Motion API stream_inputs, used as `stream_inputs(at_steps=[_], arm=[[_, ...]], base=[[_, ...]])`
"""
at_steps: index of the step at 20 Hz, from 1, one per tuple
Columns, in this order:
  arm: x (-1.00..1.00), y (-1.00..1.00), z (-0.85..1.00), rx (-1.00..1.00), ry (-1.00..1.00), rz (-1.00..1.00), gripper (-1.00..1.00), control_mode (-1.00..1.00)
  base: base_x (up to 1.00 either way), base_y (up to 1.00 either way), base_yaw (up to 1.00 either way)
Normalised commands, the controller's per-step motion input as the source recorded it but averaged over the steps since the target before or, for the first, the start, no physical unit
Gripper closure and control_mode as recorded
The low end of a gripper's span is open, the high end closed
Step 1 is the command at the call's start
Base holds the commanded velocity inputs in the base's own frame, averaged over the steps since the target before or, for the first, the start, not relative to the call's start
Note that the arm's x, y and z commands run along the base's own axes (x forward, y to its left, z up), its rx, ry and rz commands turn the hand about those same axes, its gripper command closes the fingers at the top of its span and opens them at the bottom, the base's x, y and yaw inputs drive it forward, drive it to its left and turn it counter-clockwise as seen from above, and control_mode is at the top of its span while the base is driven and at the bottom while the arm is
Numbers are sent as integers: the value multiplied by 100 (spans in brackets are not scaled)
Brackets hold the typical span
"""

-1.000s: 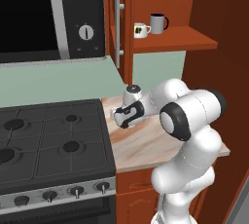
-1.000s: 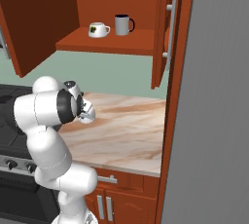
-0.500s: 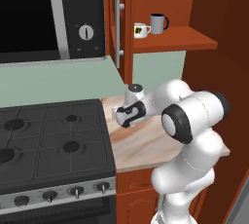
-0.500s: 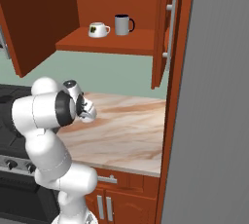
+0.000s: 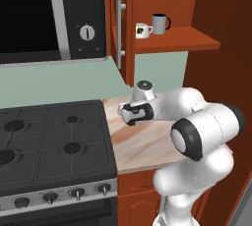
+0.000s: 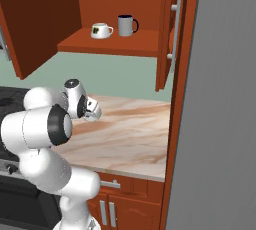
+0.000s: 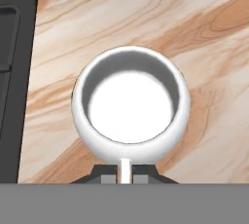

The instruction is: Pick the mug on the counter and place it in the cabinet with the handle facing the right, like the mugs already inside.

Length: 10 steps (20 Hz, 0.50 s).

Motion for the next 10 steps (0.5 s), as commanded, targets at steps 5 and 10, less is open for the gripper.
stream_inputs(at_steps=[5,10], arm=[[-16,-25,37,0,-2,9,100,-100],[-20,-31,38,0,0,12,100,-100]], base=[[0,0,0],[0,0,0]])
